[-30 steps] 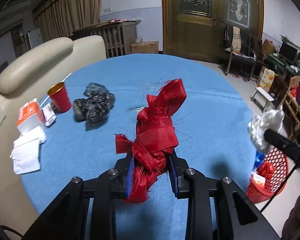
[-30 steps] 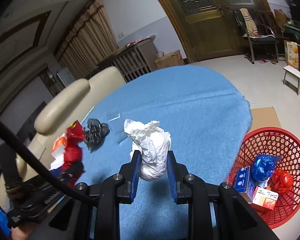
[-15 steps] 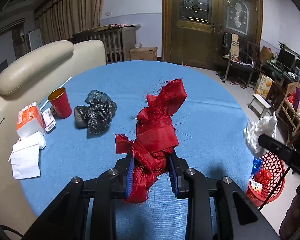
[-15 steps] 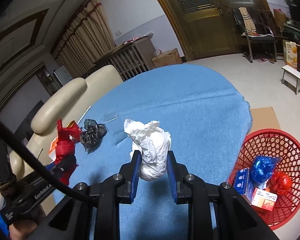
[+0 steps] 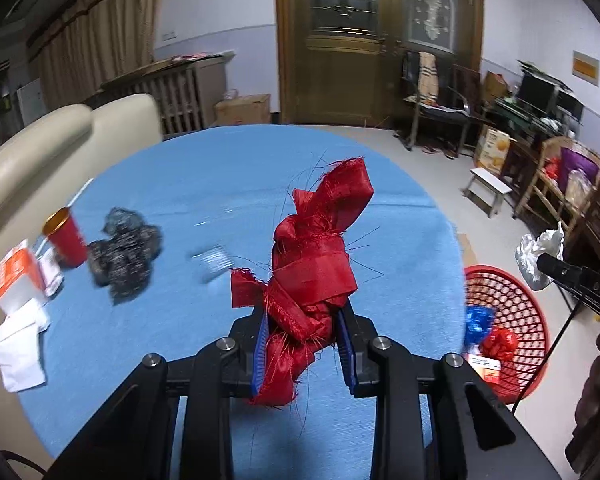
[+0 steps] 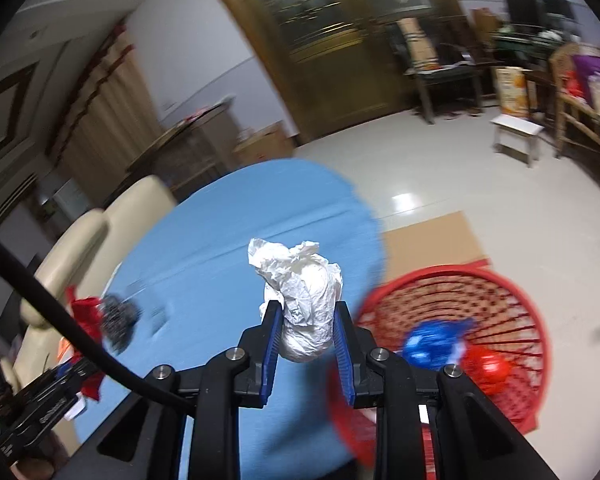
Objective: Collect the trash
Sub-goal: 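Carry the mesh bag and paper to the wastebasket and release both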
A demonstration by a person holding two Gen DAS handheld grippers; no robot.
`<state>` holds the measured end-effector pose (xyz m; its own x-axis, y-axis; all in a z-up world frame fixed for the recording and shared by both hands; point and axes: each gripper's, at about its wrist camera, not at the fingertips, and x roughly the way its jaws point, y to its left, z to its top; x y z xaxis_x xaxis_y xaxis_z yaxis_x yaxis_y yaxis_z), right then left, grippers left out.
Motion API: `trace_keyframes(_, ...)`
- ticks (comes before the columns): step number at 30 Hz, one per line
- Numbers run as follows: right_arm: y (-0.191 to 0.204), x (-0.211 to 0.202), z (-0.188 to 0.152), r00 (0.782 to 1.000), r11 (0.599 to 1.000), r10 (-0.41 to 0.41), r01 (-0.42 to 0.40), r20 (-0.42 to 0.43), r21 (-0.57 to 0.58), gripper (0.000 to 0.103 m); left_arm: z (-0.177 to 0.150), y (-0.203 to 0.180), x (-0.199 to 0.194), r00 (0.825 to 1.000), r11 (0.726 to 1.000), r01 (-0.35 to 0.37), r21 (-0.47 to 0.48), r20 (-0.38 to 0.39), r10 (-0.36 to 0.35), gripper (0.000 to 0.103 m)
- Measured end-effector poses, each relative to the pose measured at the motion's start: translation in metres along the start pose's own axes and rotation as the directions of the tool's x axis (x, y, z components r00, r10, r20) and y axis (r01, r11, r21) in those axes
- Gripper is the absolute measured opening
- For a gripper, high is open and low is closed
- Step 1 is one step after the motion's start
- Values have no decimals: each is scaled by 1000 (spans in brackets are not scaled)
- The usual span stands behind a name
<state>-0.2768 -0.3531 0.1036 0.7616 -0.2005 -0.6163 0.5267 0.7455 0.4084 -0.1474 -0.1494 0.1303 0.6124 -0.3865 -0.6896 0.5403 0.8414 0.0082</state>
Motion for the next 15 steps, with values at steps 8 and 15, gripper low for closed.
trace_keyframes(8,-67,3,2,992,989,-124,126,-38,76,27,10,-57,9,995,992,97,84,-15,-96,32)
trace_keyframes(15,-94,18,-11,981,982,-145,159,-132,102,27,15,-94,15,989,980,146,136,-34,-142,32)
